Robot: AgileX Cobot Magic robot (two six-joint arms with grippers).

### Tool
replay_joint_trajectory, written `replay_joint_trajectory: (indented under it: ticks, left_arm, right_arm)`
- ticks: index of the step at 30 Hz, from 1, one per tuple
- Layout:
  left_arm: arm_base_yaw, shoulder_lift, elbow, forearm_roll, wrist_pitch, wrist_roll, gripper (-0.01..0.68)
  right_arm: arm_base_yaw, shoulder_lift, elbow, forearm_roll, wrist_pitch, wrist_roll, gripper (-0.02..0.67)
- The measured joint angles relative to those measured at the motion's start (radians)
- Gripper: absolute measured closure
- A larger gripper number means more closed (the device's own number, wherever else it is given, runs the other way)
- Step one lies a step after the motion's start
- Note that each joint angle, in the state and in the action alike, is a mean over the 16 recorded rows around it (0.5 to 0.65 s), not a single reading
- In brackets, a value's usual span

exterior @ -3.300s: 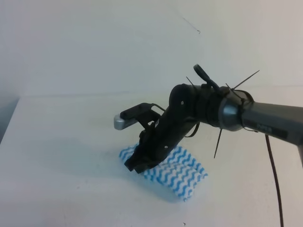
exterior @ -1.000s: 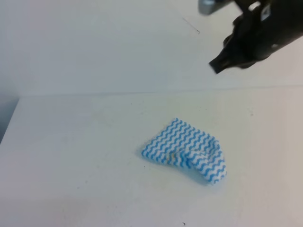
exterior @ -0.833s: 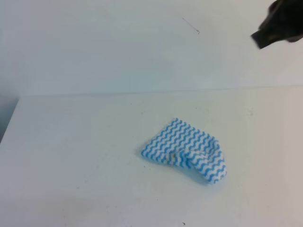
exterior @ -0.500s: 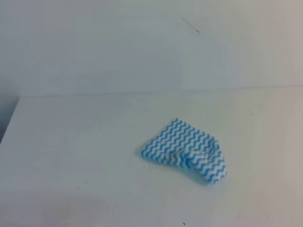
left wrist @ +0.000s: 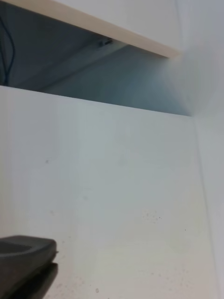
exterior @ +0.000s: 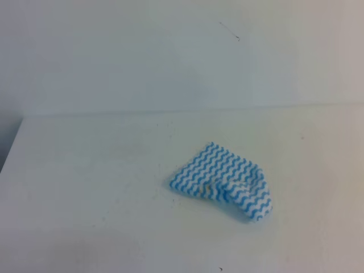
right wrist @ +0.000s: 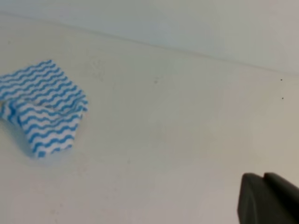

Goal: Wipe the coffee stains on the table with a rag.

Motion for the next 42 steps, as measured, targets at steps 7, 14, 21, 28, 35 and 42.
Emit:
replay_joint_trajectory:
  ticks: [7,14,21,28,35,42]
  left_arm:
    - [0.0,0.0,0.0,0.0,0.0,0.0,0.676]
    - [0.0,0.002,0.0,0.0,0.0,0.0,0.676]
    - [0.0,0.0,0.002,0.0,-0.002,0.0,0.676]
    - [0.0,-0.005,0.008,0.0,-0.005,0.001,0.675]
    - [0.0,0.0,0.0,0.0,-0.001,0.001,0.676]
    - [0.0,0.002,-0.002,0.0,0.001,0.002,0.676]
  right_arm:
    - [0.0,-0.178,0.205,-0.002,-0.084,0.079,0.652]
    - [0.0,-0.262,0.279,-0.001,-0.109,0.114,0.652]
    - [0.0,-0.276,0.288,0.0,-0.103,0.116,0.652]
    - [-0.002,-0.276,0.288,0.002,-0.102,0.116,0.652]
    - [-0.079,-0.28,0.288,0.018,-0.102,0.116,0.652]
    - [-0.233,-0.326,0.295,0.053,-0.102,0.116,0.652]
